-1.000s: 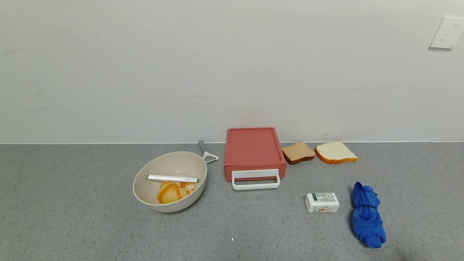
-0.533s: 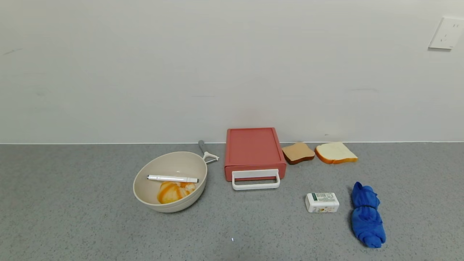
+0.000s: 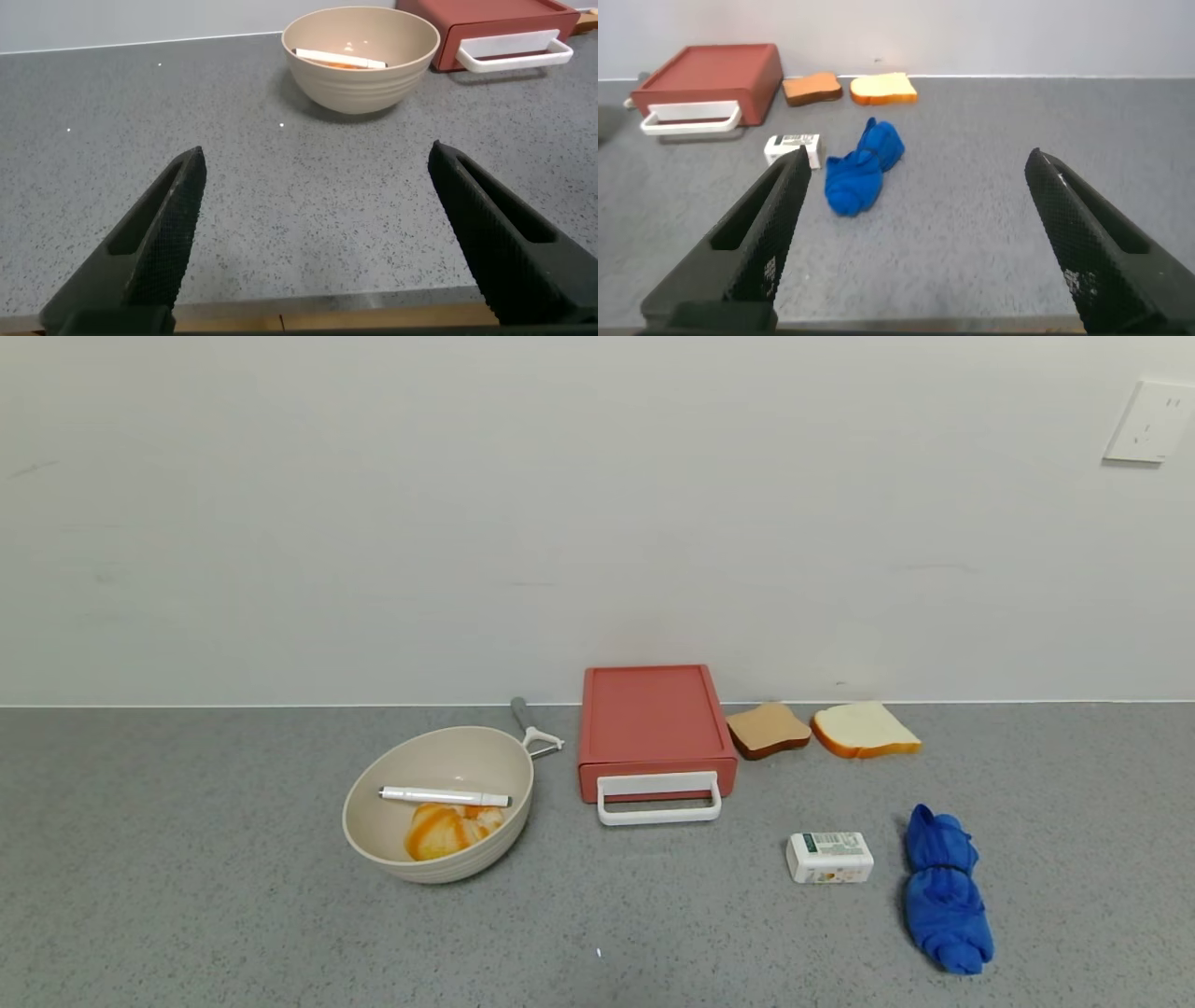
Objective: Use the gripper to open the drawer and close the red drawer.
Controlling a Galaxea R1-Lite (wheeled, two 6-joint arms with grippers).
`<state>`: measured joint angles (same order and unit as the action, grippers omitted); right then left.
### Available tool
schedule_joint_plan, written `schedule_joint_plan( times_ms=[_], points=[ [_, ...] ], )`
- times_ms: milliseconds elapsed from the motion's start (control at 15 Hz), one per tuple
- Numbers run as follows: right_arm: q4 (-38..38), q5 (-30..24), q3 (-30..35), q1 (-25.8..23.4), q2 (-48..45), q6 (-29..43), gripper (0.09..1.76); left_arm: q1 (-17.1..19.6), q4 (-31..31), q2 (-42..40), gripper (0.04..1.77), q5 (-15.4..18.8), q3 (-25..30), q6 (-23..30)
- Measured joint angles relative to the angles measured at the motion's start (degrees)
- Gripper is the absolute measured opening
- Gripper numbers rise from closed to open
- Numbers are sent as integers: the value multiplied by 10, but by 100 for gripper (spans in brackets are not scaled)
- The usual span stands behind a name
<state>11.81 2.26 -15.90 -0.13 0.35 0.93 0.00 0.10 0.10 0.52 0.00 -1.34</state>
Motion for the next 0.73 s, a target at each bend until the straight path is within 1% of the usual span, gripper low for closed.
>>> schedule_joint_plan(
  times_ms=[133, 200, 267, 333, 400, 467, 733],
  points=[
    [-86, 3, 80, 0, -3, -38, 170, 0, 0, 0, 172, 0, 0, 0],
    [-126, -5, 112, 0, -3, -49, 170, 0, 0, 0, 172, 0, 0, 0],
    [-138, -14, 132, 0, -4, -53, 170, 0, 0, 0, 172, 0, 0, 0],
    [-140, -29, 143, 0, -4, -49, 170, 0, 0, 0, 172, 0, 0, 0],
    [-126, -38, 150, 0, -4, -40, 170, 0, 0, 0, 172, 0, 0, 0],
    [-104, -38, 152, 0, -4, -25, 170, 0, 0, 0, 172, 0, 0, 0],
    [-101, -35, 152, 1, -4, -12, 170, 0, 0, 0, 172, 0, 0, 0]
  ],
)
